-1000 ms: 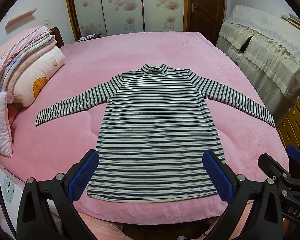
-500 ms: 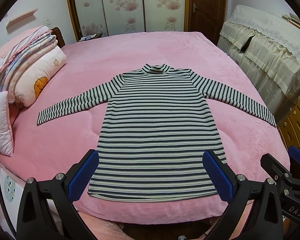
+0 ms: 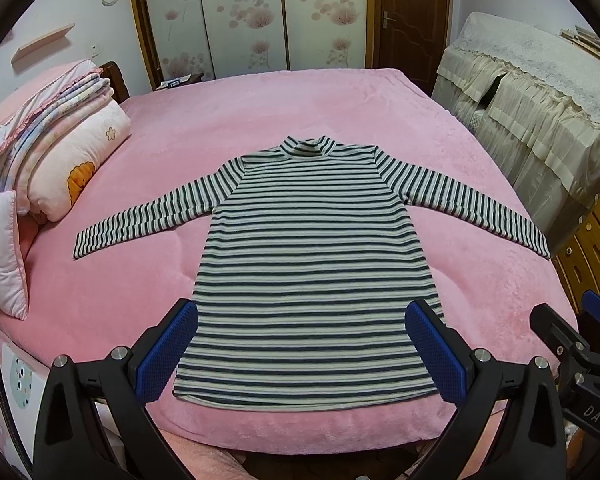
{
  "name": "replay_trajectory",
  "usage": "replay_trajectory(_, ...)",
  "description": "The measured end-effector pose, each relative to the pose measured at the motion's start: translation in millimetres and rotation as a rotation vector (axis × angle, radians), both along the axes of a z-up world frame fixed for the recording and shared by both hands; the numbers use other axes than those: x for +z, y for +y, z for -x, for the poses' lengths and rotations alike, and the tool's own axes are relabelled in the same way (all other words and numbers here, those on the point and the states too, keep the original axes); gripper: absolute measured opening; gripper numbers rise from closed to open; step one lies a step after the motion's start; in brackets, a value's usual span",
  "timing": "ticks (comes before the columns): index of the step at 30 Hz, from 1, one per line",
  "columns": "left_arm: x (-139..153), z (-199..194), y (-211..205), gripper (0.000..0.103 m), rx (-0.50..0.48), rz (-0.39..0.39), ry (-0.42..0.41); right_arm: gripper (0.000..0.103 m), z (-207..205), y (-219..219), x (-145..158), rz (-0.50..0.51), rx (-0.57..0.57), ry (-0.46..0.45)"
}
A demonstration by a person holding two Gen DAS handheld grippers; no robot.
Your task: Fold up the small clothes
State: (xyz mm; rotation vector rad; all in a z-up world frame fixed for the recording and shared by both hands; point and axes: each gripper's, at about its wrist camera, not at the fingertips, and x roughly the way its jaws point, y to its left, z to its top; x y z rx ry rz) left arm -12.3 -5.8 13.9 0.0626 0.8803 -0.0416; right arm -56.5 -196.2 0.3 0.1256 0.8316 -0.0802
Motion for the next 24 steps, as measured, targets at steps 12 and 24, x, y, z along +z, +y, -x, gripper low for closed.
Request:
replay_trajectory(12, 44.3, -13.9, -6.7, 0.103, 0.022, 0.018, -0.128, 0.101, 1.1, -33.6, 40.5, 0.078, -0.043, -0.136)
replay_trajectory(24, 61.2, -34.3, -20.7, 0.103, -0.007, 0.1, -0.179, 0.101, -13.8, -64.9, 73.0, 0.131, -0.091, -0.23)
